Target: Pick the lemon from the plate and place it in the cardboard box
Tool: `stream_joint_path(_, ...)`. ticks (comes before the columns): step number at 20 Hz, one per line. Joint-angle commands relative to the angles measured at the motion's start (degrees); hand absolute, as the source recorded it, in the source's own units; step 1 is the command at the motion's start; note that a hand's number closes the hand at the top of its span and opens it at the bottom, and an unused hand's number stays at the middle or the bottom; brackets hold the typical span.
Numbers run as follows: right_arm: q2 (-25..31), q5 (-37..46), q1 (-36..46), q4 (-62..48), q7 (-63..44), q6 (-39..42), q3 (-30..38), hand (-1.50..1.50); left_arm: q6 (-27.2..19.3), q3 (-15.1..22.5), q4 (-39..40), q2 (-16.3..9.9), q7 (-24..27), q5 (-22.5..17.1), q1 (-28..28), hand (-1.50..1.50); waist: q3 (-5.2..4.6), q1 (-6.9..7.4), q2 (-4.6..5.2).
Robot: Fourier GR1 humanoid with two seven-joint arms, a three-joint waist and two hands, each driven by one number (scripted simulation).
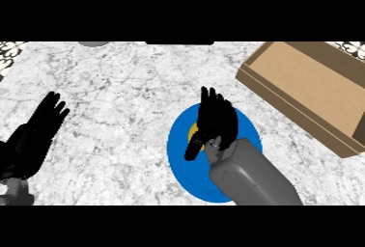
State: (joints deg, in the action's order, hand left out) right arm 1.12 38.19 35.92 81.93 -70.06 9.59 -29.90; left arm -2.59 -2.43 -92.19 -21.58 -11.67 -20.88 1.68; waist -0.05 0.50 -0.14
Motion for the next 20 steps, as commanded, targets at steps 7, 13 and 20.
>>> stream_joint_path(7, -1.06, -1.64, 1.07, -4.11, -13.77, -1.17, -3.54, -1.5, 0.41, -1.14, 0.71, 0.13, -1.7, -0.38, 1.6, 0.0, 0.01, 0.06, 0.04)
stream_joint_path(13, -1.06, -2.66, 0.98, -6.51, -13.25, -1.71, -3.37, -1.5, 0.07, -0.73, -4.3, 0.43, -1.78, 0.65, -2.43, 0.0, 0.05, 0.74, -0.12)
stream_joint_path(20, -1.07, -3.35, -0.45, -10.64, -9.14, -3.3, -3.33, -1.5, 0.14, -1.39, -0.26, 0.87, -3.08, 0.91, 2.05, 0.0, 0.04, -0.1, 0.14)
